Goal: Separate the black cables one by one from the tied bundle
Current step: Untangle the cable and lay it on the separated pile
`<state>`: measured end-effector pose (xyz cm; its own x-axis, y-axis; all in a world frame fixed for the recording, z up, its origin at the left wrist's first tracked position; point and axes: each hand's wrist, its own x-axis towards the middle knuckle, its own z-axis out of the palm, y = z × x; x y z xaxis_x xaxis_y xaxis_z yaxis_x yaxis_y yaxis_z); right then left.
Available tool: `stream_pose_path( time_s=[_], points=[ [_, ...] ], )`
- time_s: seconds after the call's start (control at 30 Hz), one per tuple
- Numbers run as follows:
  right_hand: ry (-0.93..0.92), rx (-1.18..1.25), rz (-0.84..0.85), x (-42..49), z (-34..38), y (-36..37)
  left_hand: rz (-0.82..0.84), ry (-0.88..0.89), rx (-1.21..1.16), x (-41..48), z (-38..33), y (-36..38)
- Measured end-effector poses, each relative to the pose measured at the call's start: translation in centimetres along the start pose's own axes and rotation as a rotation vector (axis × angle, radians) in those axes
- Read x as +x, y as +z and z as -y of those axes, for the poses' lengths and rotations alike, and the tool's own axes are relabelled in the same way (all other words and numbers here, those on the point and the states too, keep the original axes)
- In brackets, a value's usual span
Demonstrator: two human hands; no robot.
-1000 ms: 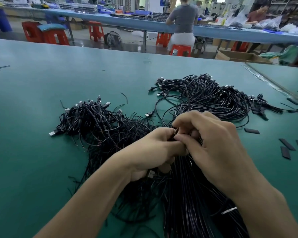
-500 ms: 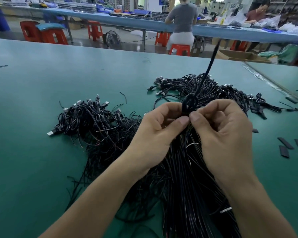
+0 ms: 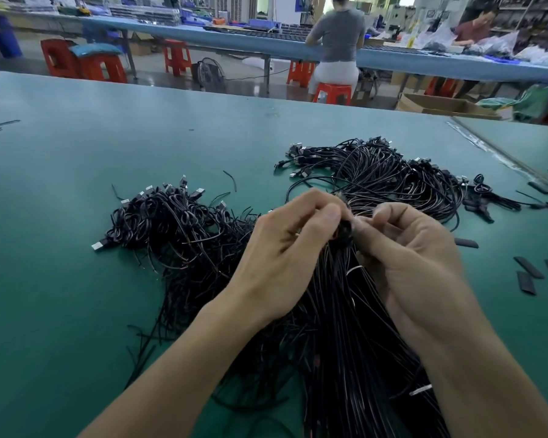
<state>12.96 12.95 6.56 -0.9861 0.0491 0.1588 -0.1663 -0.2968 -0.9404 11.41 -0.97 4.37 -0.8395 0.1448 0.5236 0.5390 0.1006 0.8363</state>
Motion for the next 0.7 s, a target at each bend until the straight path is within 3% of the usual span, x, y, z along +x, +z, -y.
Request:
stream_pose_path(
  time_s=[0.27, 0.4, 0.53, 0.6, 0.7],
  points=[
    [-0.039, -0.098, -0.026, 0.16, -0.22, -0.58, -0.04, -0.062, -0.019, 0.03, 0.17, -0.22],
    [-0.026, -0.077, 0.007, 0.18, 0.1, -0.52, -0.06, 0.103, 0.326, 0.13, 0.44, -0.35],
    [-0.029, -0.044, 0.106, -0.22, 0.68, -0.08, -0.274, 0.238, 0.381, -0.02, 0.47, -0.3],
    [-0.047, -0.047, 0.125, -0.38, 0.55, 0.06, -0.28, 0.179, 0.308, -0.2, 0.38, -0.39],
    [-0.107, -0.154, 0.108, -0.31, -0.15, 0.25, -0.171, -0.047, 0.085, -0.16, 0.29, -0.35]
  ],
)
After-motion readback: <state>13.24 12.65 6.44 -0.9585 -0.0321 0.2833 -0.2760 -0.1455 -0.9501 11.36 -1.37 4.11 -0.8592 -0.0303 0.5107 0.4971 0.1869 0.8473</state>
